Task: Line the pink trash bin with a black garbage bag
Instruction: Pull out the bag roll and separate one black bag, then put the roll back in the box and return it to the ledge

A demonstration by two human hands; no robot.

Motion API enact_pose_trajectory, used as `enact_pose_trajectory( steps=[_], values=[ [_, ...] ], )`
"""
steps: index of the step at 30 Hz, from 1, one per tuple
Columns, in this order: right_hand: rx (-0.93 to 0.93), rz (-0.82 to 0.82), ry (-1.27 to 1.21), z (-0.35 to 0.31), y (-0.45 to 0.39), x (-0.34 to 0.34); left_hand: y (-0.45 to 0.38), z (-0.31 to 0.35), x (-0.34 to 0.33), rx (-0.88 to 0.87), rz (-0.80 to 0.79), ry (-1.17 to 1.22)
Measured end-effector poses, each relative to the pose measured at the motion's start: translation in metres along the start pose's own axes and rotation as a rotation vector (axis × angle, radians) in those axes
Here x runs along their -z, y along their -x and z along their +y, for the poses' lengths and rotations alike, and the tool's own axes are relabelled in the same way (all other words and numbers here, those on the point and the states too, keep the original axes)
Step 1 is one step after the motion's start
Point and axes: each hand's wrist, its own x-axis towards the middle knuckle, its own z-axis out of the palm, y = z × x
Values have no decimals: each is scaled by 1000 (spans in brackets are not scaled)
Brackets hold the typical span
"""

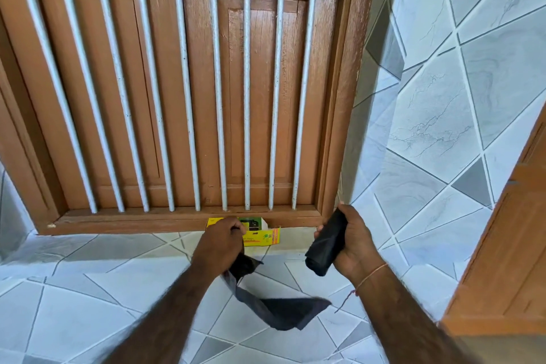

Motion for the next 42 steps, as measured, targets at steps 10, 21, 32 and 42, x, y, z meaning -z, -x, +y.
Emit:
enact_pose_trajectory(
  steps=[10, 21, 32, 42],
  values=[
    [120, -14, 72, 5, -14, 15, -46, -5, -9, -77, -321, -886],
    [405, -150, -187, -25, -5, 12, -4, 2, -22, -230, -20, -407],
    [644, -186, 99, -2, 55, -28, 29, 24, -9, -379, 184, -509],
    [806, -40, 278, 1, 72, -22, 45, 26, -2, -416, 194, -628]
  ],
)
